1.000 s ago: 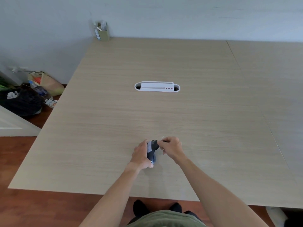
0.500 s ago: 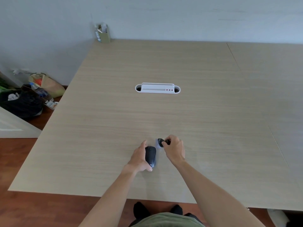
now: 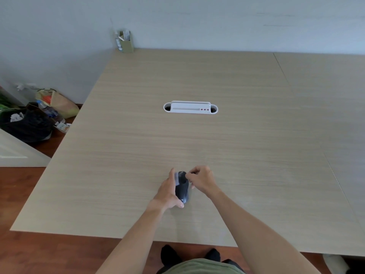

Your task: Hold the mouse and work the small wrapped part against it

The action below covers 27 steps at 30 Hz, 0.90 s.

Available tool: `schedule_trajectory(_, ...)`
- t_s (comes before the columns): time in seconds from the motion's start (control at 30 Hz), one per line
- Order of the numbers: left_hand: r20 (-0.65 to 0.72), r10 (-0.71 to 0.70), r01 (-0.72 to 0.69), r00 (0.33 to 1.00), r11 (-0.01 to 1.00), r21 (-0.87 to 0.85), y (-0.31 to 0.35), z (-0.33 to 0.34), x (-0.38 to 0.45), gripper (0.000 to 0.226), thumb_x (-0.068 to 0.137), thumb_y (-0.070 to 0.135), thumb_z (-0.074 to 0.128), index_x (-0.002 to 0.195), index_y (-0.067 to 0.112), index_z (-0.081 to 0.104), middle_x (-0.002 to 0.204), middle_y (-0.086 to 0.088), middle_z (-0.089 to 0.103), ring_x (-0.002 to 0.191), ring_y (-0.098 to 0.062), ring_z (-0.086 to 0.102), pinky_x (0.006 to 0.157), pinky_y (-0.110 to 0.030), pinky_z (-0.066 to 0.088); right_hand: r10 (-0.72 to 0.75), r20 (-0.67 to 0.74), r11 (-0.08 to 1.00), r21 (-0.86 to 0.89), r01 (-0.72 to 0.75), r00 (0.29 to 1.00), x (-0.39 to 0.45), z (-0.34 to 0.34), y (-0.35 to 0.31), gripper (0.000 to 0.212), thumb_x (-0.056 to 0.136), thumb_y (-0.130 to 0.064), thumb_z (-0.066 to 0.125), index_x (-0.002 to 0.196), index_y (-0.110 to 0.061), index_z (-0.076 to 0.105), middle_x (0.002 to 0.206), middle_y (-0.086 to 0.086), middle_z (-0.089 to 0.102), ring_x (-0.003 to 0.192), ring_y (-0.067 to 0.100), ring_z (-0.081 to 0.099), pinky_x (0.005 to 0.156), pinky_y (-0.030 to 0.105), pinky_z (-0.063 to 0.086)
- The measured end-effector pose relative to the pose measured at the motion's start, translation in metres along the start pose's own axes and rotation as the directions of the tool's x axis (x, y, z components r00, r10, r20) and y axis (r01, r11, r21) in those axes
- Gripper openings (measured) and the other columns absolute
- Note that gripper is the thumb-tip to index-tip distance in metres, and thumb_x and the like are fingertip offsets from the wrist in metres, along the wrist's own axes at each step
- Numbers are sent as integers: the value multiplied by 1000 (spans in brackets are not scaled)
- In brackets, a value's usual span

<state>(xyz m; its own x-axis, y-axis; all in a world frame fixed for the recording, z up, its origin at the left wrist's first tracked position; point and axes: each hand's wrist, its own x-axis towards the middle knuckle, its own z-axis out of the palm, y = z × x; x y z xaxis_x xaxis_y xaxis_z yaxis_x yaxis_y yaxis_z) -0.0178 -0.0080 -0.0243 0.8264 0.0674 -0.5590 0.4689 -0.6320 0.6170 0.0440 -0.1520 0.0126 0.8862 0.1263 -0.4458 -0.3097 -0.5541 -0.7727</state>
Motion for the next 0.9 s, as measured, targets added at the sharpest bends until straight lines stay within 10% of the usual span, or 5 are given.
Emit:
schedule_trajectory(0.2,1,8,-8,1000,1000,10,2,0,0,143,51,11,89,151,34,-11,150,0,34,137,-24,36,104,-38,44,-24,-205,985,-170,-12,978,1,3,6,6,81,-17,61,77,-12,63,72,3,66,64,21,60,46,26,37)
schedule_trajectory(0.4,0,20,-20,1000,1000,16,2,-1,-1,141,46,13,89,149,39,-4,140,2,42,131,-25,44,97,-40,50,92,-2,996,-9,-92,996,0,4,0,15,68,-9,56,71,-1,68,58,11,65,57,27,67,51,26,46)
schedule_trajectory(0.9,-18,34,-33,999,996,80,5,0,-3,138,50,13,89,152,31,-1,149,0,34,137,-25,35,103,-39,44,-92,-183,968,-245,46,979,3,-4,12,10,78,-16,54,74,-13,63,69,1,64,64,24,61,50,29,40)
